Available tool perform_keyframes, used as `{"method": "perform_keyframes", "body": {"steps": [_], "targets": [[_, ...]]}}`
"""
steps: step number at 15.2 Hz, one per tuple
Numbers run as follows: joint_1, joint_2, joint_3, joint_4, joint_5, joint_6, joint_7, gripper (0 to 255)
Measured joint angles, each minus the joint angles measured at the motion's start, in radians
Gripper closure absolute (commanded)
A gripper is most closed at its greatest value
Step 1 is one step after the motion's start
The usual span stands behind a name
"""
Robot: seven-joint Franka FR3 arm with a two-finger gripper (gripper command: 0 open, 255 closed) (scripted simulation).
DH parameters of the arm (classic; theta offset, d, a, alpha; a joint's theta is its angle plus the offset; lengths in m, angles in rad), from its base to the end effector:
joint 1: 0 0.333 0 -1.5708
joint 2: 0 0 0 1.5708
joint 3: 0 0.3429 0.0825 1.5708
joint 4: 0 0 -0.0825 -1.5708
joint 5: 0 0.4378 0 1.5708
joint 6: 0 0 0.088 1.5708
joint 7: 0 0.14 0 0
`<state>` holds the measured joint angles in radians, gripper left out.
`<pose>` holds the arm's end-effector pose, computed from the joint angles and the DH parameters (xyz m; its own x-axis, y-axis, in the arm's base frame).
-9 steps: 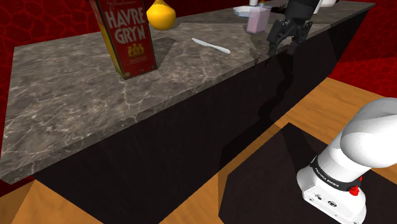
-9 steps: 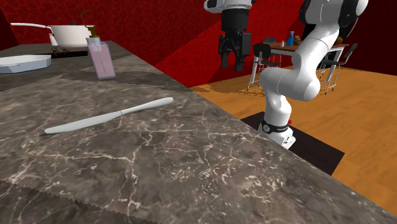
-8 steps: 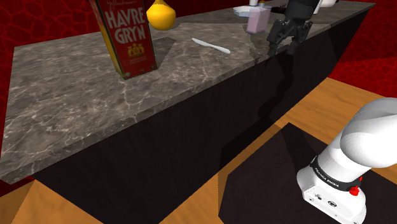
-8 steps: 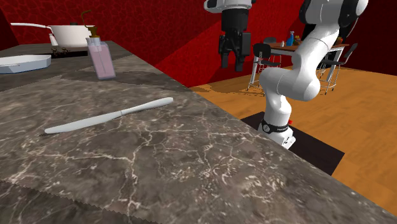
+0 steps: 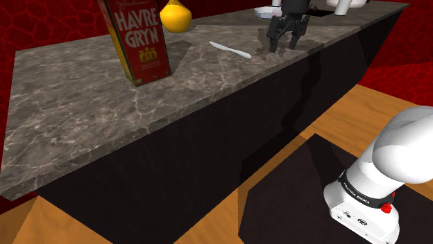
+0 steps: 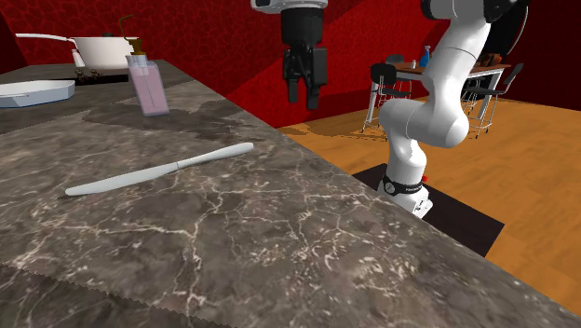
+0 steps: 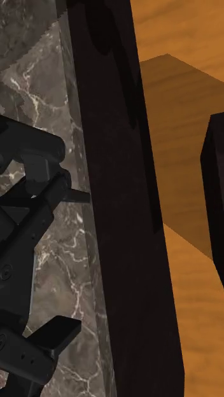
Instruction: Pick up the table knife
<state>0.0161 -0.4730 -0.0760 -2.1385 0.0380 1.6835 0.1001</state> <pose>0.4509 -0.0268 0.5778 0.9878 -0.1556 0.0093 -0.1545 -0.9852 -0.0737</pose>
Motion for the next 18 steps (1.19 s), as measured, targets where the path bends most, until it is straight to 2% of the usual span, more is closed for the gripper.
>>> {"method": "perform_keyframes", "body": {"steps": [8,12,16,18], "targets": [[0.025,0.338,0.002,0.336,-0.008,-0.031,-0.063,0],[0.034,0.522,0.009,0.558,-0.011,-0.085,-0.089,0],[0.034,0.745,0.014,0.866,-0.014,-0.185,-0.123,0],[0.037,0.798,0.017,0.929,-0.016,-0.201,-0.128,0]]}}
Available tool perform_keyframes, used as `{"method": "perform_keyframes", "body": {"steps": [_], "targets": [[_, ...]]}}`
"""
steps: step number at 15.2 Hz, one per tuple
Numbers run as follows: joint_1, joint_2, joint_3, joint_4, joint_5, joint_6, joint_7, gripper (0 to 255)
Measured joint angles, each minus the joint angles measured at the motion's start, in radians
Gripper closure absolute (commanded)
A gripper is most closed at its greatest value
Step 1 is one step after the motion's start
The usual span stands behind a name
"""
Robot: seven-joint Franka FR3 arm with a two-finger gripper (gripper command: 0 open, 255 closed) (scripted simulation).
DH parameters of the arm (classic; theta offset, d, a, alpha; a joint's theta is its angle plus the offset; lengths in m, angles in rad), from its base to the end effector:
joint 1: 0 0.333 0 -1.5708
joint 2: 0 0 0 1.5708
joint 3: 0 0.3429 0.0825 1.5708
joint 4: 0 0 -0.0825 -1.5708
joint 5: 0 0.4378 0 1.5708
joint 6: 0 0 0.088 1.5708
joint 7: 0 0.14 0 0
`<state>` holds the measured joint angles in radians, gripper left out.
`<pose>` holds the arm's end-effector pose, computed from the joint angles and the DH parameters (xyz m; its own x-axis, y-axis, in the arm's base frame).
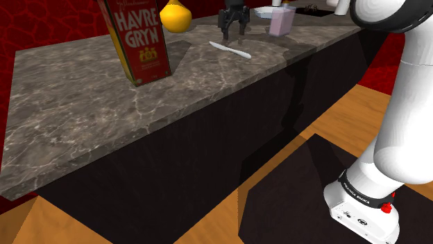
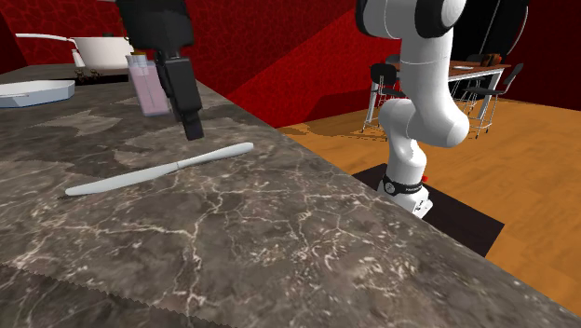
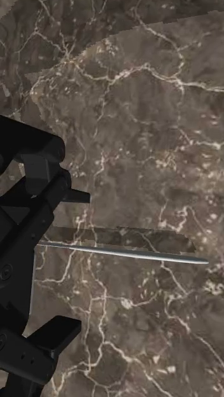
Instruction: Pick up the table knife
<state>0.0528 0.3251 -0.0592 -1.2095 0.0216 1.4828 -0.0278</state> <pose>0.7028 0.0056 0.5858 0.9984 0.0254 -0.0512 0.0252 -0.9997 -0.0041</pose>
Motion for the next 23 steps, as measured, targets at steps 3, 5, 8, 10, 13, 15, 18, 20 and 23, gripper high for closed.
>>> {"method": "perform_keyframes", "body": {"steps": [3,5,8,10,13,15,18,20,23], "targets": [[0.003,0.005,0.002,-0.033,-0.001,0.036,0.000,0],[0.003,0.000,0.002,-0.065,-0.001,0.064,0.000,0],[0.004,-0.010,0.002,-0.111,-0.002,0.100,-0.001,255],[0.004,-0.010,0.002,-0.116,-0.002,0.105,-0.001,255],[0.004,-0.010,0.002,-0.118,-0.002,0.107,-0.001,255],[0.004,-0.011,0.001,-0.118,-0.002,0.107,-0.001,255],[0.004,-0.011,0.001,-0.118,-0.002,0.106,-0.001,255],[0.003,-0.005,0.001,-0.092,-0.002,0.087,-0.002,255],[0.002,0.007,0.001,-0.037,-0.001,0.043,-0.001,255]]}}
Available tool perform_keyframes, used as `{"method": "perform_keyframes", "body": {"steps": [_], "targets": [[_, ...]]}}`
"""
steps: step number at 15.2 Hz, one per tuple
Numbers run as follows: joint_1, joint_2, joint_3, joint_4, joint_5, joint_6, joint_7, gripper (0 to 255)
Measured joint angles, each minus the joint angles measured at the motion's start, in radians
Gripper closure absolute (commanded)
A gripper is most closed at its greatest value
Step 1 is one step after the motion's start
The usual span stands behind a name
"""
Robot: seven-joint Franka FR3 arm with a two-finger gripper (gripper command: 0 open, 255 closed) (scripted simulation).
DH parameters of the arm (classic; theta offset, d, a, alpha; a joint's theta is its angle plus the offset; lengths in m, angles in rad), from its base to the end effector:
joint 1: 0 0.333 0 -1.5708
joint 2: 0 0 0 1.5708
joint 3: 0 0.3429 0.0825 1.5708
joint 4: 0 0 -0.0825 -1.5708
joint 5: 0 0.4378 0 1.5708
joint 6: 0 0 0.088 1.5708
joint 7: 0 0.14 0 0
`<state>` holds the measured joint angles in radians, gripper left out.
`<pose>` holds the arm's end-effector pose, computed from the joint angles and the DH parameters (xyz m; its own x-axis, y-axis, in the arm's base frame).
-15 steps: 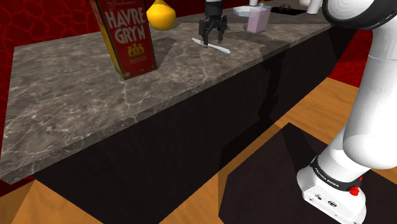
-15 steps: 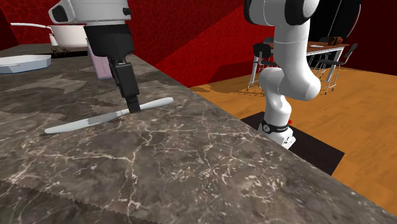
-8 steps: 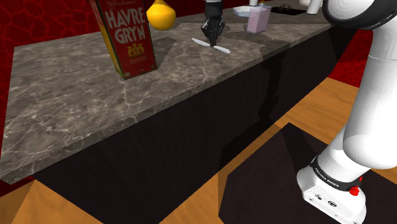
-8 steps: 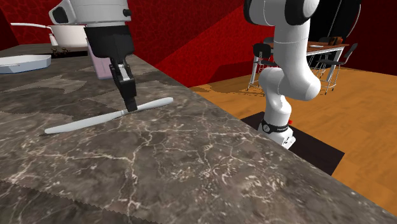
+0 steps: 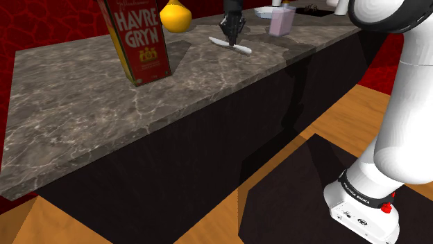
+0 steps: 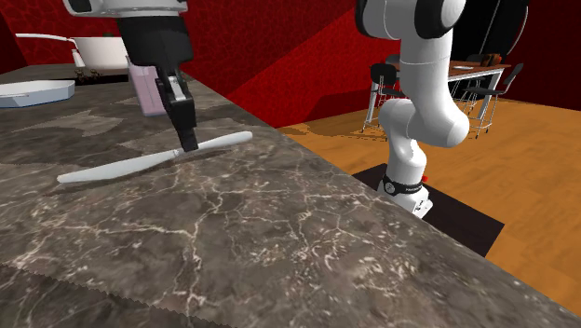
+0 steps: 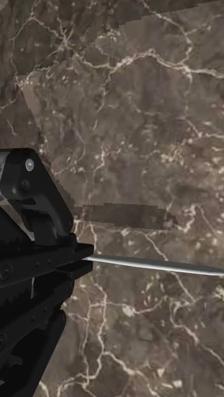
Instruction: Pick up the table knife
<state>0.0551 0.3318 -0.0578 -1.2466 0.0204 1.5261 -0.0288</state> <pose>0.7086 0.0076 0.5654 0.9982 0.0292 -0.0517 0.0291 -0.9996 -0.0031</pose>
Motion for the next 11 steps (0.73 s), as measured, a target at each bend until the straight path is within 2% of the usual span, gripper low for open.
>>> {"method": "perform_keyframes", "body": {"steps": [5,11], "targets": [[-0.002,0.023,0.000,0.101,0.002,-0.077,0.000,255],[-0.007,0.082,-0.001,0.274,0.005,-0.192,-0.001,255]]}}
